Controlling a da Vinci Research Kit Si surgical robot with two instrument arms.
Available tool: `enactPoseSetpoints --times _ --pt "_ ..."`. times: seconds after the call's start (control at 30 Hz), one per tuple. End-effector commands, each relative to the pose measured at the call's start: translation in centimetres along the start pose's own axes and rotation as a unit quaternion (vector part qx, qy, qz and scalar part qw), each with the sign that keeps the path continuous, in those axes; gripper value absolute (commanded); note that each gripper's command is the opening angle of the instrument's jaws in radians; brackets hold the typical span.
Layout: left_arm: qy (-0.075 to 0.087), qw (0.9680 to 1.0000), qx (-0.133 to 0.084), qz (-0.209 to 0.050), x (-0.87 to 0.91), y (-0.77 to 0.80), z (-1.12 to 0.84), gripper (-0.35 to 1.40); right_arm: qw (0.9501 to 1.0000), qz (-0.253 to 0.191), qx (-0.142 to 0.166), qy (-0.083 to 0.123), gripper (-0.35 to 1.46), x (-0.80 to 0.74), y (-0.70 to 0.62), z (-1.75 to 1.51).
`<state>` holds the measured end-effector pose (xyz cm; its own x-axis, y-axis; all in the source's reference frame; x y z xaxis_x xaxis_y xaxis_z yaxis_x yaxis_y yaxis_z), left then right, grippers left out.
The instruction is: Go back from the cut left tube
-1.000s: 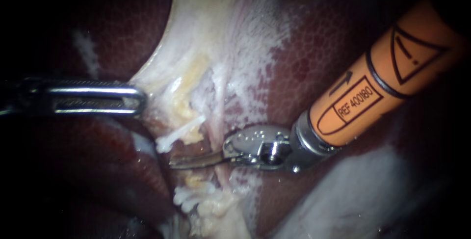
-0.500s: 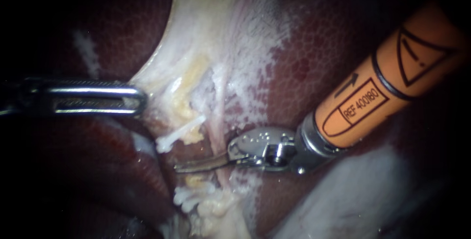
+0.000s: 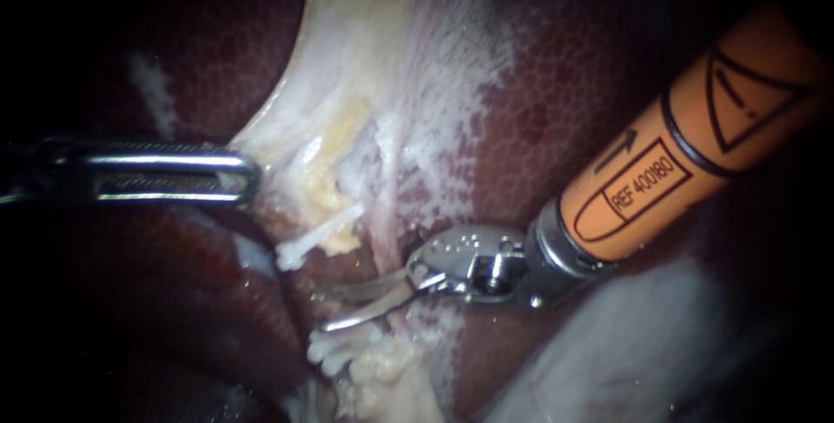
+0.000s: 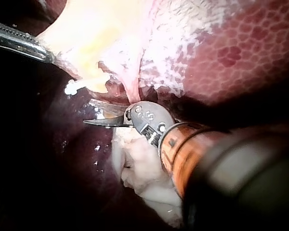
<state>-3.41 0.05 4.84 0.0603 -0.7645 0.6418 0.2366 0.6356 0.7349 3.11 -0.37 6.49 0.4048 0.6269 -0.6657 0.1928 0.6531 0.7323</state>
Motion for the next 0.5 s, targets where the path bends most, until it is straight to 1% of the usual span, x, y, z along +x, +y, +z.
enactPoseSetpoints --times 0.03,0.2,0.3,0.37,0.43,0.5 --pt "0.0 1.0 0.0 0.0 0.0 0.0 0.0 -0.35 1.0 0.0 0.0 0.0 0.46 0.0 0.0 0.0" --pt "0.0 1.0 0.0 0.0 0.01 0.01 0.0 -0.35 1.0 -0.007 0.003 -0.001 0.39 -0.05 -0.03 -0.11" --pt "0.0 1.0 0.0 0.0 0.01 0.02 0.0 -0.35 0.9999 -0.015 0.001 -0.001 0.47 -0.07 -0.05 -0.22" --pt "0.0 1.0 0.0 0.0 0.01 0.03 0.0 -0.35 0.9998 -0.018 -0.007 0.001 0.52 -0.07 -0.07 -0.33" --pt "0.0 1.0 0.0 0.0 0.01 0.03 0.0 -0.35 0.9996 -0.025 -0.014 0.002 0.59 -0.06 -0.09 -0.46" --pt "0.0 1.0 0.001 0.0 0.02 0.04 0.0 -0.35 0.9994 -0.029 -0.019 0.004 0.61 -0.04 -0.1 -0.59"
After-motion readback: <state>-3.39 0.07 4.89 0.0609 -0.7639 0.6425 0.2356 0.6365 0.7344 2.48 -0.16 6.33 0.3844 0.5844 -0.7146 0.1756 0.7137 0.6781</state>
